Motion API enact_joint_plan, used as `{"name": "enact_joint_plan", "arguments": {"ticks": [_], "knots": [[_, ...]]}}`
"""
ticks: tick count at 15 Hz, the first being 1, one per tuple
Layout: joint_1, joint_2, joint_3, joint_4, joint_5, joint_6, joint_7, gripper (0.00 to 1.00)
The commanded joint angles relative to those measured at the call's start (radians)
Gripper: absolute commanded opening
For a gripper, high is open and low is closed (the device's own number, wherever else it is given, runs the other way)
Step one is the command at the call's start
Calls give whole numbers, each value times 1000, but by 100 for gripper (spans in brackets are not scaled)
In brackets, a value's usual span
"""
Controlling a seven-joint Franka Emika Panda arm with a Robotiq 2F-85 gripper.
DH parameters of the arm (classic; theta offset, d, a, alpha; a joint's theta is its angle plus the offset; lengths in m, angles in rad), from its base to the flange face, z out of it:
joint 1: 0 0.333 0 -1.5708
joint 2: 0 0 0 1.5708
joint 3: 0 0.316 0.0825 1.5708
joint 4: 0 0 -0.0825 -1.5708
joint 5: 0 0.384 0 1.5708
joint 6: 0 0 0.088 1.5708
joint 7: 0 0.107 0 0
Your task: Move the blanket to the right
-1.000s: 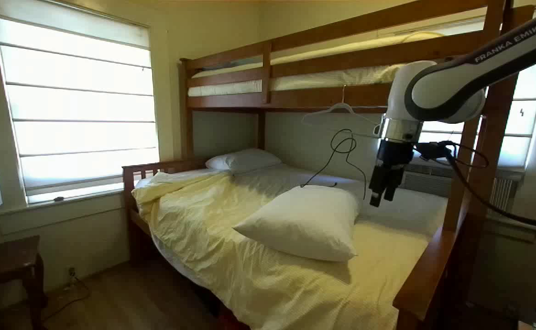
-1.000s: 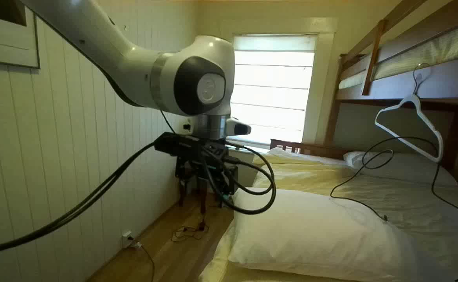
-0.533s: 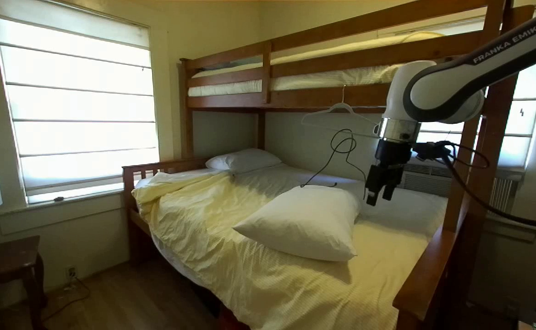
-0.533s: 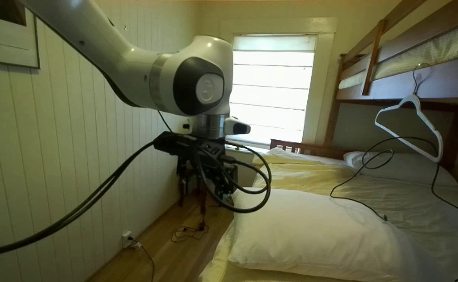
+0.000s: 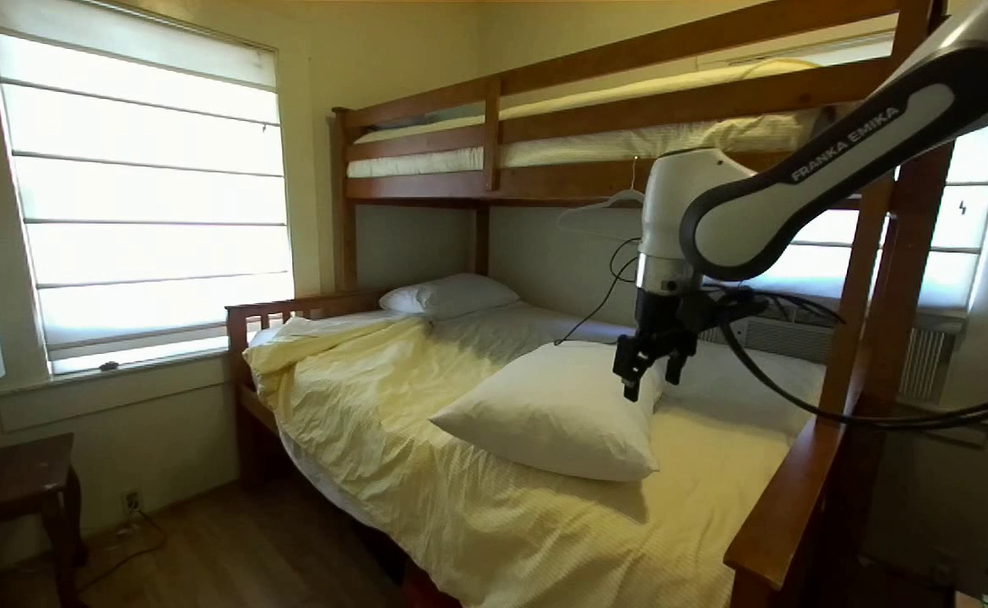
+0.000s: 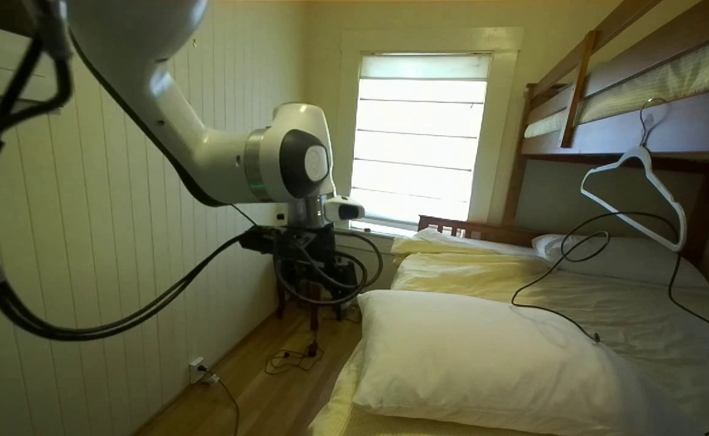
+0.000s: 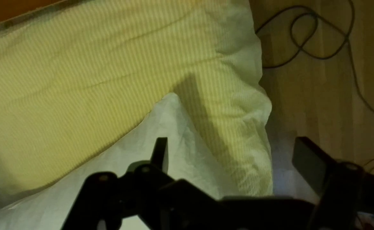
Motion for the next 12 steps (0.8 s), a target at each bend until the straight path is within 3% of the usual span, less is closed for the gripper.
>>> {"name": "enact_joint_plan", "arguments": {"ticks": [1,4,5,12], "knots": [[10,187,11,114,-82,-67,69,100],[37,282,-12,160,-123,-142,146,100],[42,218,-28,101,-85,-83,87,100],[71,318,-53,130,-152,-121,81,100]]}}
